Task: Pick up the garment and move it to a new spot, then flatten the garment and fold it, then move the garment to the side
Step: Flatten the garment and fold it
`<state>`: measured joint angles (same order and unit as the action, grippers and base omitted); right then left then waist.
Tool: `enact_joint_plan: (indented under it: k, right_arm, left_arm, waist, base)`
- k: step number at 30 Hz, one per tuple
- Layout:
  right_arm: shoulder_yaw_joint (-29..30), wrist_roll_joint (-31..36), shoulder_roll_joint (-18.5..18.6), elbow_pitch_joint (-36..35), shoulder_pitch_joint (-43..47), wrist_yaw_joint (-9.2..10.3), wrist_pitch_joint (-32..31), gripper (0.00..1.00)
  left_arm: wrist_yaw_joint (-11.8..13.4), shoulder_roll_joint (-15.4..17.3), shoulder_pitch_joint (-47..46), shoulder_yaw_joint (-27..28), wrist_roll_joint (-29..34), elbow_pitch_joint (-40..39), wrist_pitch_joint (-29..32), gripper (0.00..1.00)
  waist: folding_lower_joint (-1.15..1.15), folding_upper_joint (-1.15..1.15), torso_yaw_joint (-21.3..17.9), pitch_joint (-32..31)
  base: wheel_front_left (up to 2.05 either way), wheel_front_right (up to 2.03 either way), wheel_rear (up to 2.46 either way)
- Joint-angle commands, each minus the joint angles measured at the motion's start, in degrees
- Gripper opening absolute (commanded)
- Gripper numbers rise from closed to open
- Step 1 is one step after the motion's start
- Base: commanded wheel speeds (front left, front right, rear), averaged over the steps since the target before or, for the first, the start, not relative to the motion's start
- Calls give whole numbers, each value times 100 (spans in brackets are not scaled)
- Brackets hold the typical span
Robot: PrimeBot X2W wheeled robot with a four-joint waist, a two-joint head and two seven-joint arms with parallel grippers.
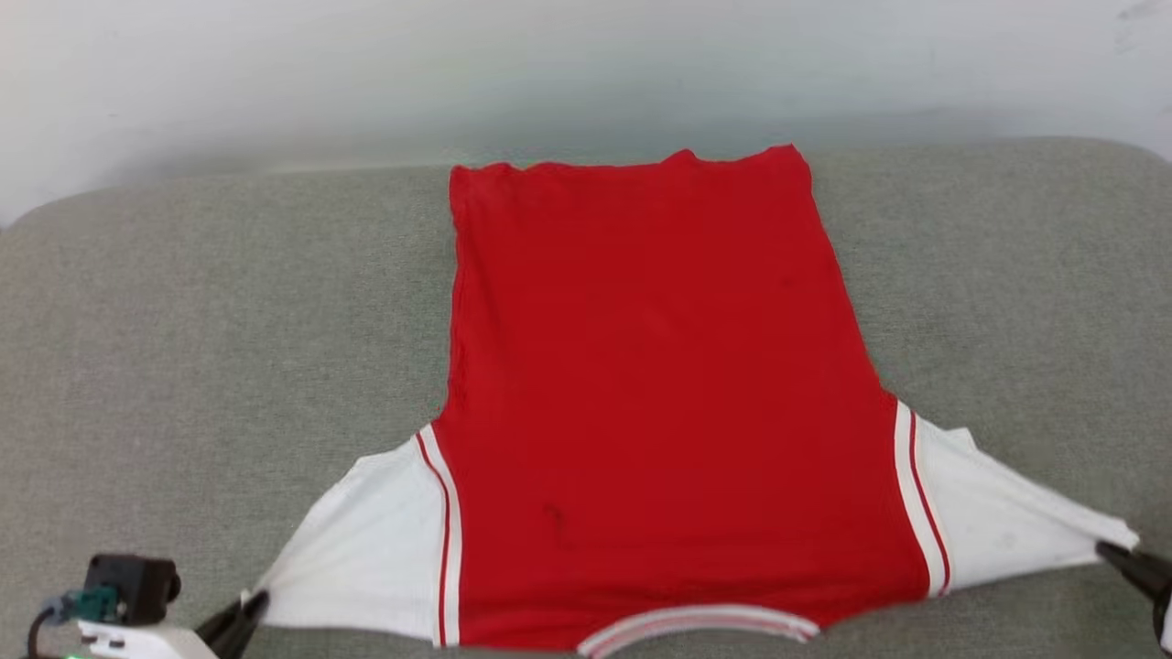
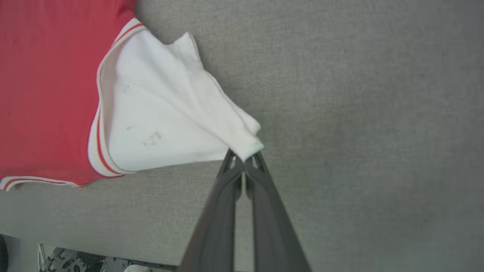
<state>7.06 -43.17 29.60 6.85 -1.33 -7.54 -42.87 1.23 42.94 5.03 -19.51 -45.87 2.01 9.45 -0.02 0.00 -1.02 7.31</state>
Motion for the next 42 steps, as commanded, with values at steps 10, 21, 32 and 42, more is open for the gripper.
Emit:
enact_joint_plan:
  k: [10,21,32,42]
  right_arm:
    - [591,474,-386,-633,617,9,-611,0]
    - [733,134,-250,-1598,-206,6,-1279,100]
    - [757,363,-307,-1745,-2591,6,-2705,100]
    - [665,1635,-237,-840,-4818,6,-4103,100]
  left_arm:
    - [48,-76,288,-233,-209,-400,382,0]
    - [-30,-104,-4,-357,-561,-1316,954,0]
    - [72,61,-319,-576,-281,-2590,1421,0]
    - [-9,-111,-852,-957,400,-3147,1512,0]
  waist:
    - [2,0,25,166]
    - [2,0,378,858]
    - [2,0,1108,1972]
    - [2,0,1970,2841]
  base:
    - [0,0,0]
    - [0,0,0]
    - [0,0,0]
    - [0,0,0]
